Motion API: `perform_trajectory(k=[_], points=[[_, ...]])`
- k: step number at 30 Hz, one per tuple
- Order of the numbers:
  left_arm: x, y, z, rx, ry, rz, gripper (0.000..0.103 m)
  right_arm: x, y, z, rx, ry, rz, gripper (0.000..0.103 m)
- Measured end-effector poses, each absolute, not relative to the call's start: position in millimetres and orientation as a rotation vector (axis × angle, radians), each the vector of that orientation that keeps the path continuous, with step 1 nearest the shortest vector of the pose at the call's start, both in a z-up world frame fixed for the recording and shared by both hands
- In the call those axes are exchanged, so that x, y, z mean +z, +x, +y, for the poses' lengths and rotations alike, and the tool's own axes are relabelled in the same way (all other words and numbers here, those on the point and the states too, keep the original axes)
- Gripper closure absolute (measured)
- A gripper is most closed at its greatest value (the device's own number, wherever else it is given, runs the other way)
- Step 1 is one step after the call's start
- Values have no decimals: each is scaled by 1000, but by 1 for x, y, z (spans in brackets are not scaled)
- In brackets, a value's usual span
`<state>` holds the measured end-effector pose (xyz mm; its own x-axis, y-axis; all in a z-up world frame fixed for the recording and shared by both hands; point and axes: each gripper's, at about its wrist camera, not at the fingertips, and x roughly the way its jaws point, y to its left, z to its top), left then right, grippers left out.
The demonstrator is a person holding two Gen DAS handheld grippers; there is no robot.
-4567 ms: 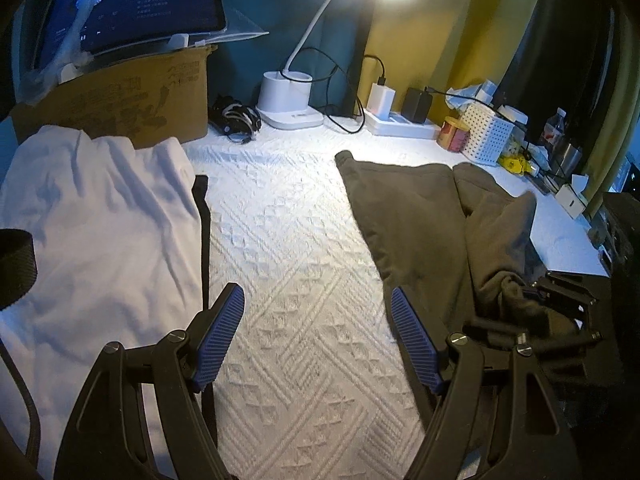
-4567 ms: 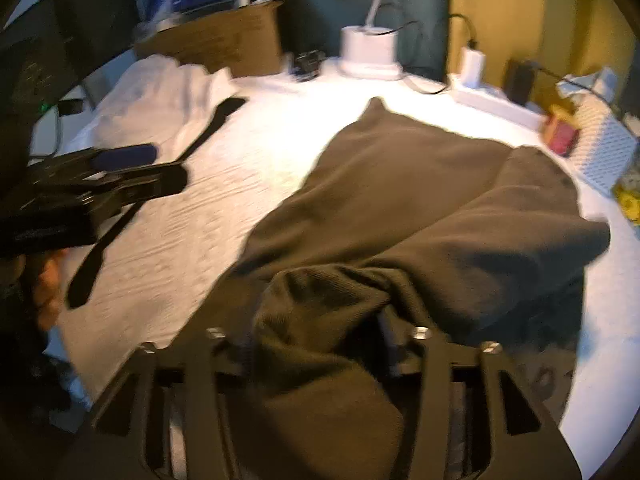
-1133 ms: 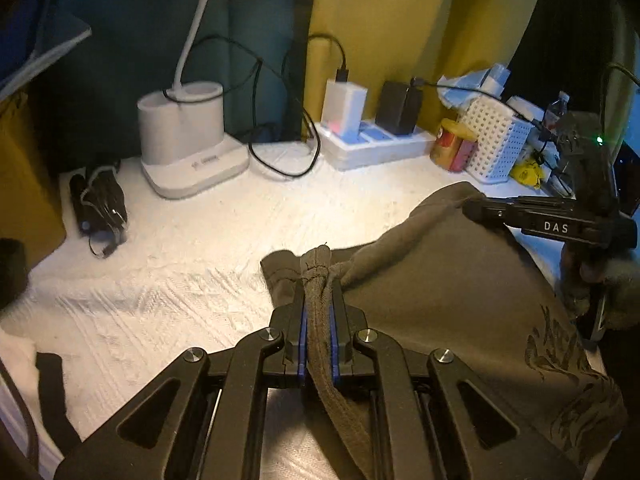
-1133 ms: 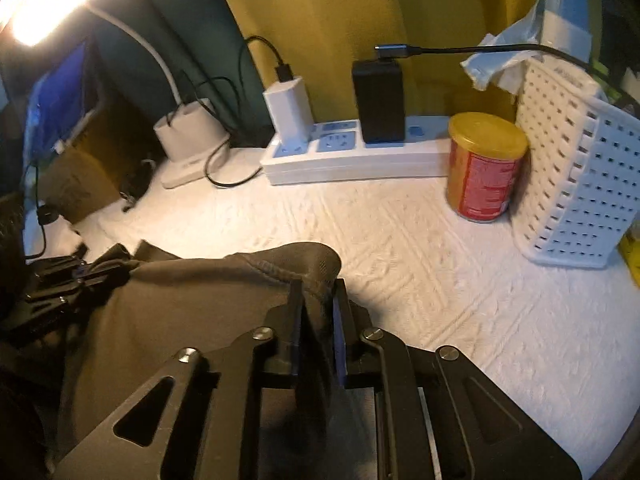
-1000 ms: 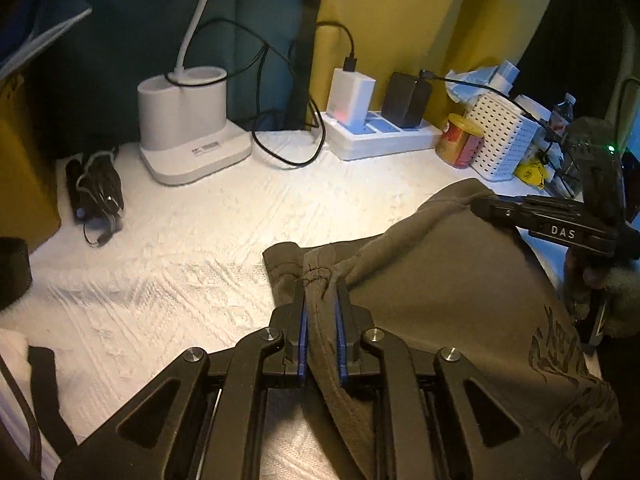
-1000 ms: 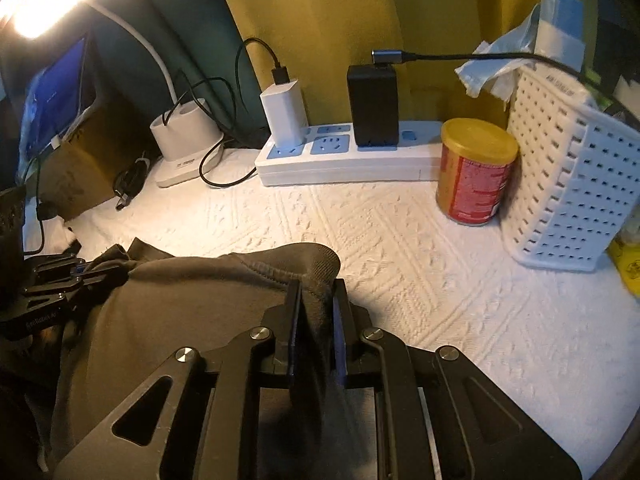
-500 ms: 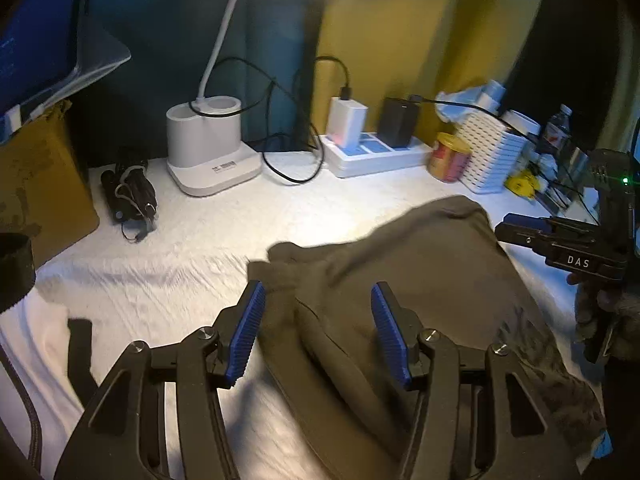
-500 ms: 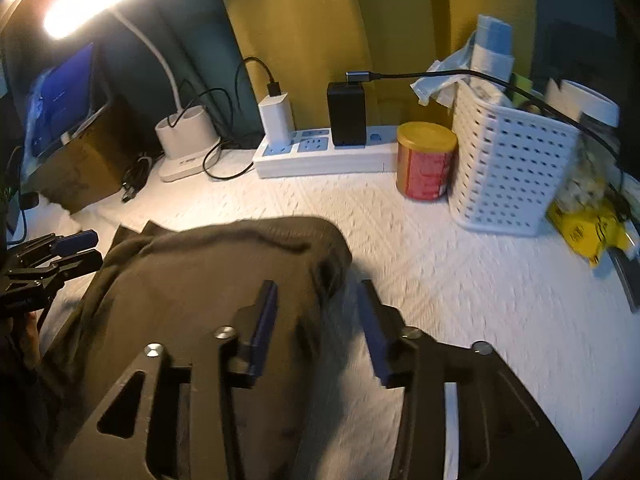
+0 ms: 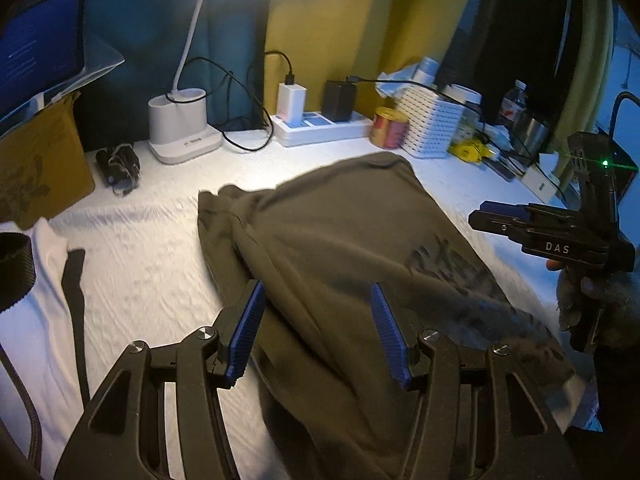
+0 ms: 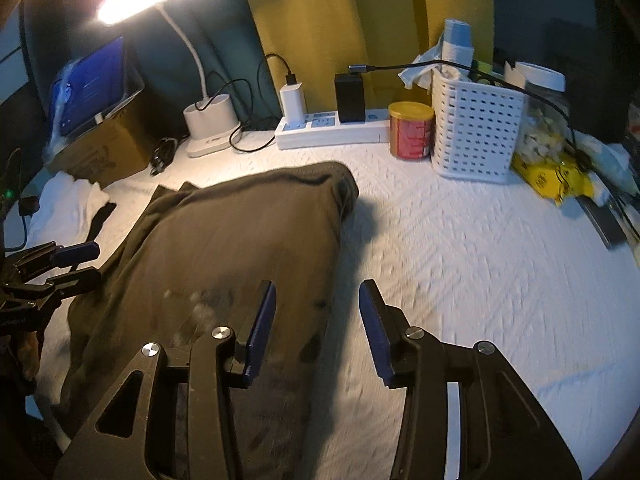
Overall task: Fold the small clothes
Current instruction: 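Fold the held shirt edge over the shirt with the left gripper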
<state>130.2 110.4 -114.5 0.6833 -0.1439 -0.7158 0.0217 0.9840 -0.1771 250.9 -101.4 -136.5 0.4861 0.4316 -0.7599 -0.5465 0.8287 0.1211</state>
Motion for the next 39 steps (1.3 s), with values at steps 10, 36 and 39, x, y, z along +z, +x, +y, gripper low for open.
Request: perform_trajectory(k=[10,36,39], points=[[-124,91,87,-125,-200,837,48,-143,204,-120,617,-137,901,54],[-123,13,77,-201,-225,833,98,-158,135,-152,584,-114,952,48],[-131,12,78,-208,-239,855,98,-163,126,-149,594,-113,970,48]])
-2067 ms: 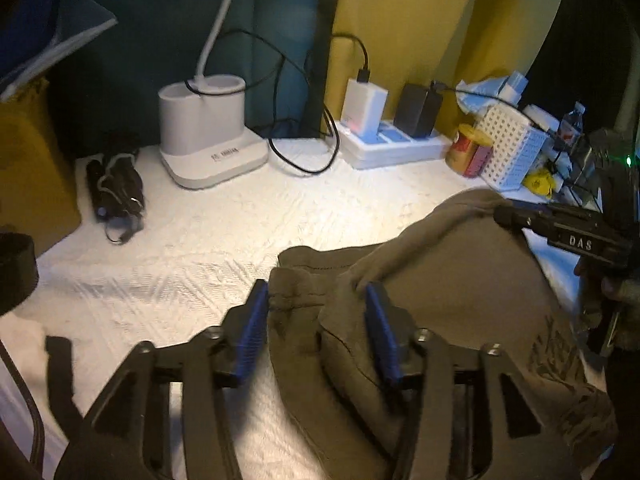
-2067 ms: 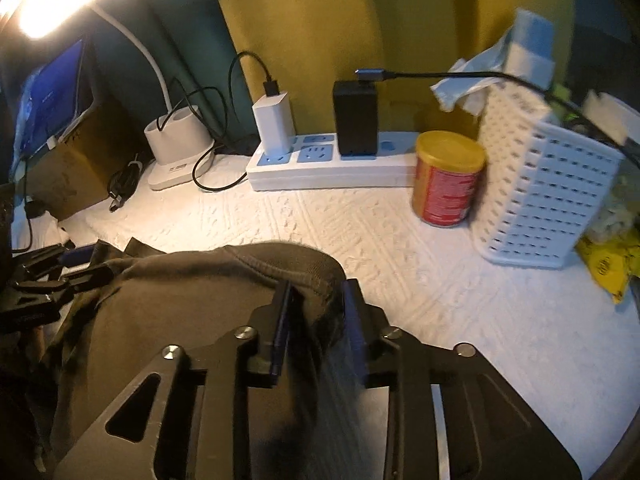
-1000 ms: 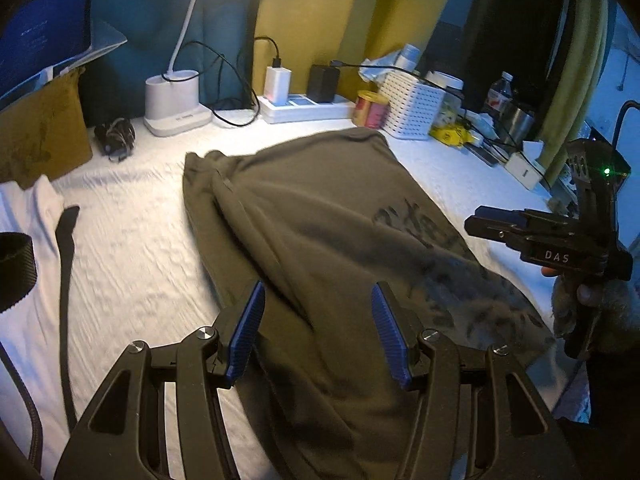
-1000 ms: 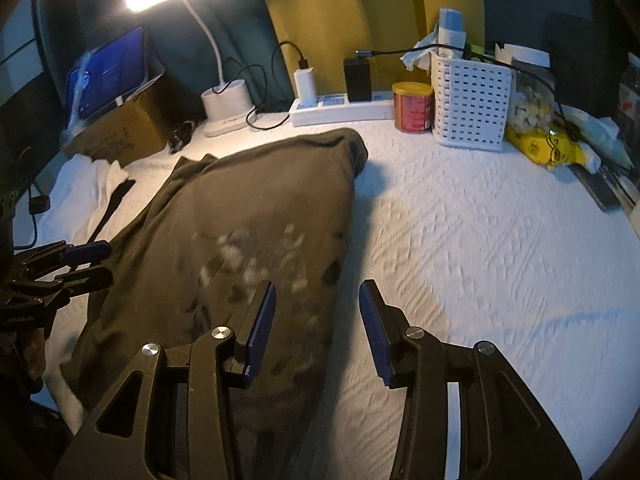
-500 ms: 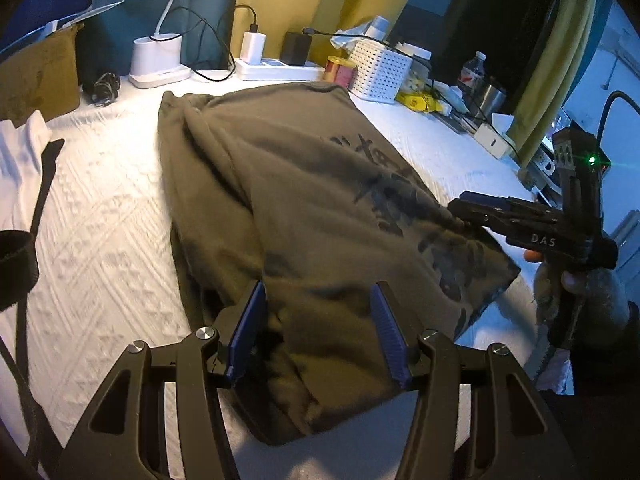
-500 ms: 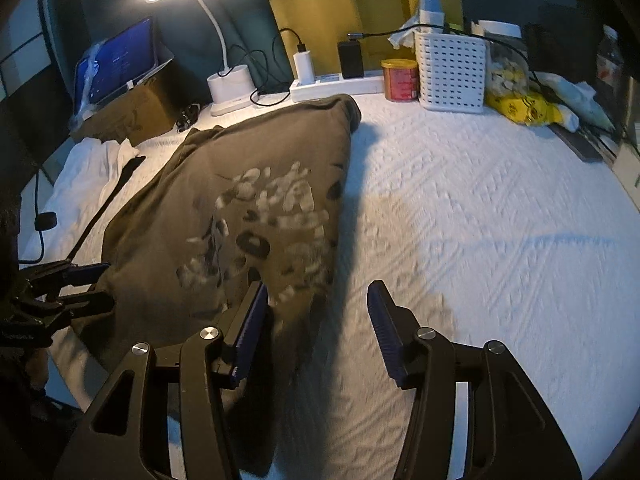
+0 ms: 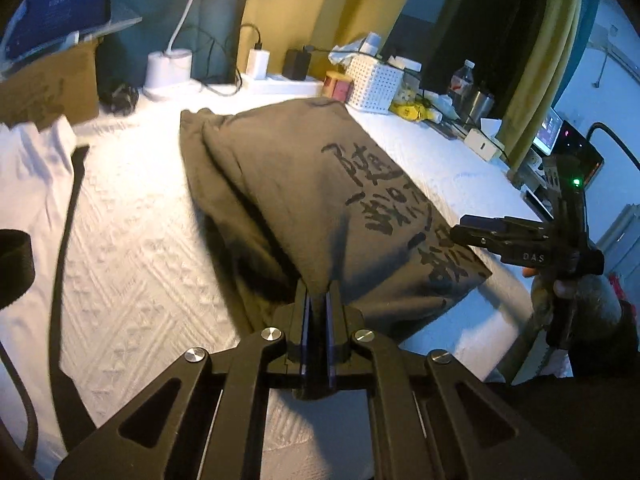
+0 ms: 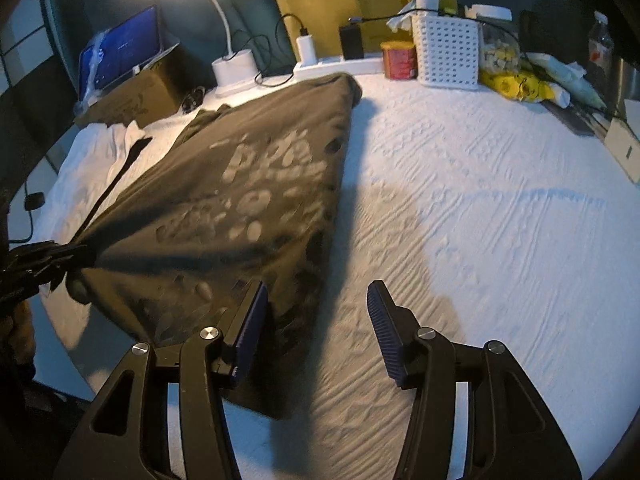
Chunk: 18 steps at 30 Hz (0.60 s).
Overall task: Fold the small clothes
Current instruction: 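Fold the held shirt edge over the shirt with the left gripper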
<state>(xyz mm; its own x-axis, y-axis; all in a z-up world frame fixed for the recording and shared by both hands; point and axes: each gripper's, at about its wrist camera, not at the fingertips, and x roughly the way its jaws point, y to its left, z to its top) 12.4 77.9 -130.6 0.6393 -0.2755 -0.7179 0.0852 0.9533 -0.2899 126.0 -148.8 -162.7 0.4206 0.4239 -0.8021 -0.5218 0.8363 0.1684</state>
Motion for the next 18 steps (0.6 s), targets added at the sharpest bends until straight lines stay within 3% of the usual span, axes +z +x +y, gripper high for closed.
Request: perform_trajectory(k=[5,10,18], points=[[-140,12,79,-219,-269,872,98,-169,108,-145,616,-106,971,51],[-145,10,77,-226,-269,889,97,-169,93,-140,637,-119,949,87],[-145,11,71,-226,-256,903,96,-164,84,-143,618,-170,938,93]])
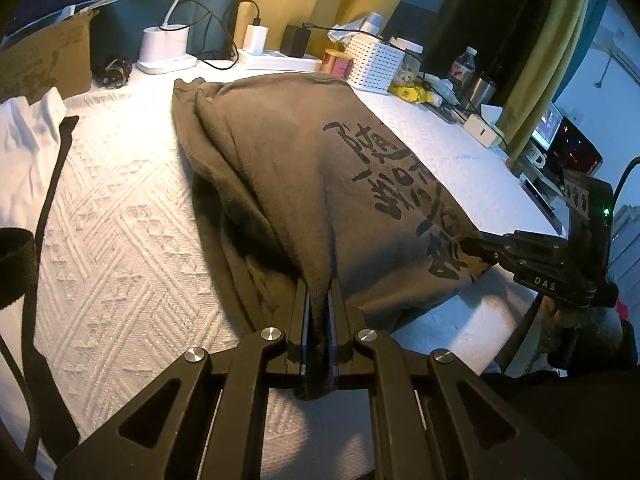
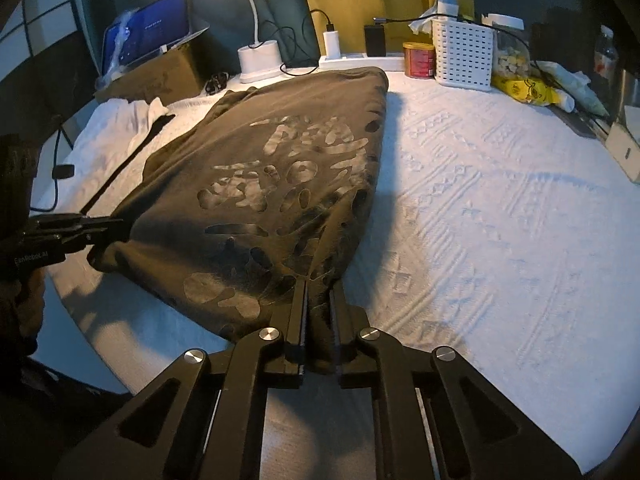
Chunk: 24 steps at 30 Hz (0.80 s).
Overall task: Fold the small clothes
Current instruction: 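Fold the held shirt edge over the shirt with the left gripper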
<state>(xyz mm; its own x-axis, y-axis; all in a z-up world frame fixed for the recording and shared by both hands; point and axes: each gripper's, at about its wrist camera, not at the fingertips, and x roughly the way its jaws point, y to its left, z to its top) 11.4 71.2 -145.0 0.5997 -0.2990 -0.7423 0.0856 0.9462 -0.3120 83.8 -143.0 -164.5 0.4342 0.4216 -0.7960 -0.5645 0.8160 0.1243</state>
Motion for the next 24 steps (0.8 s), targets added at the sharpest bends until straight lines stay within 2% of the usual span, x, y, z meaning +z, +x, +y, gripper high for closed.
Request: perform_trajectory(k=[4,5,8,24], points=[[-147,10,67,-239,-254,918,96,-160,80,-150,599,-182,935,94],[-148,8,65,-247,-254,924,95,-159,78,-152,589,-191,930,97],[-152,6,60,-262,-246,947,87,-156,73,-160,567,-199,927,97],[-150,-10,41,-284,-211,1007,84,-161,32,-179,555,-208,964,97]])
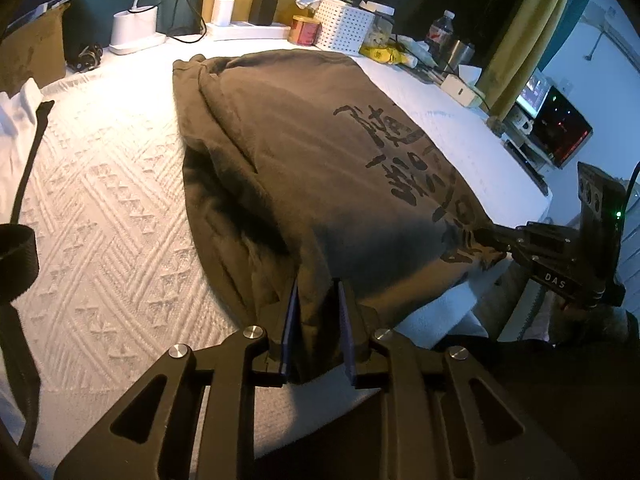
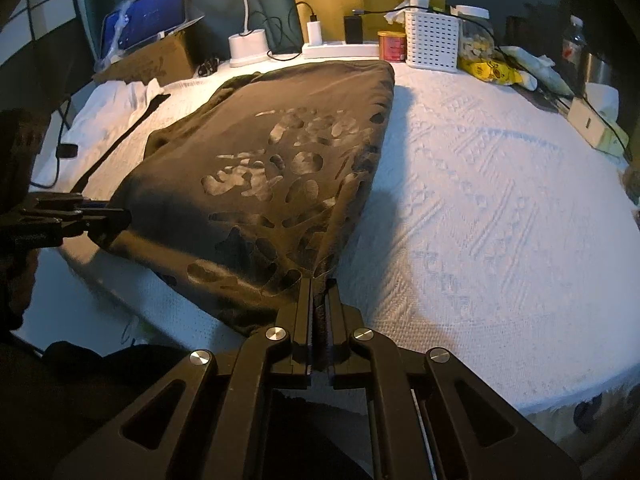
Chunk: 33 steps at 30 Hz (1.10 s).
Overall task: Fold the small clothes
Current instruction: 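Fold the held shirt edge over the shirt with the left gripper, then open the left gripper and release the folded shirt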
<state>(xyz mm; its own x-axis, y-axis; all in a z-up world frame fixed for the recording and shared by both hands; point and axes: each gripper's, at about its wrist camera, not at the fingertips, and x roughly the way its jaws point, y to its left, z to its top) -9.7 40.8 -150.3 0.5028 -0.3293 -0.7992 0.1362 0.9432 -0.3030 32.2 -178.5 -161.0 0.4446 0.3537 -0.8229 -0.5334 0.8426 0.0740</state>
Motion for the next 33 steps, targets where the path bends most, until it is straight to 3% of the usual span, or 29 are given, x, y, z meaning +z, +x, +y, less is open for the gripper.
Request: perform_trajectory(k=[5,6,7,9,10,18,23,33], points=[[-140,-12,43,-247,-169,1016,82,-161,36,-186,565,-152,997,95],[-139,-11,45,-236,-170,1013,73,-160,37,-187,570,-144,1004,92],[-137,-9,48,-220,-175,1007,53,-159,38,-188,567,-145,1011,83],[-132,-6,54,-190,-193,982,33,-156,39,-190,556,-150,1004,66],[-129,-2,57,-182,-210,969,33,-153,41,-192,554,-144,995,59],[-123,35,66,-131,-215,948,33,-143,70,-192,548,-121,959,57],[-121,55,71,-111,-215,941,33,-142,94,-188,551,-116,951,45],[-121,94,86,-91,-232,925,33,-141,145,-177,543,-136,946,38]])
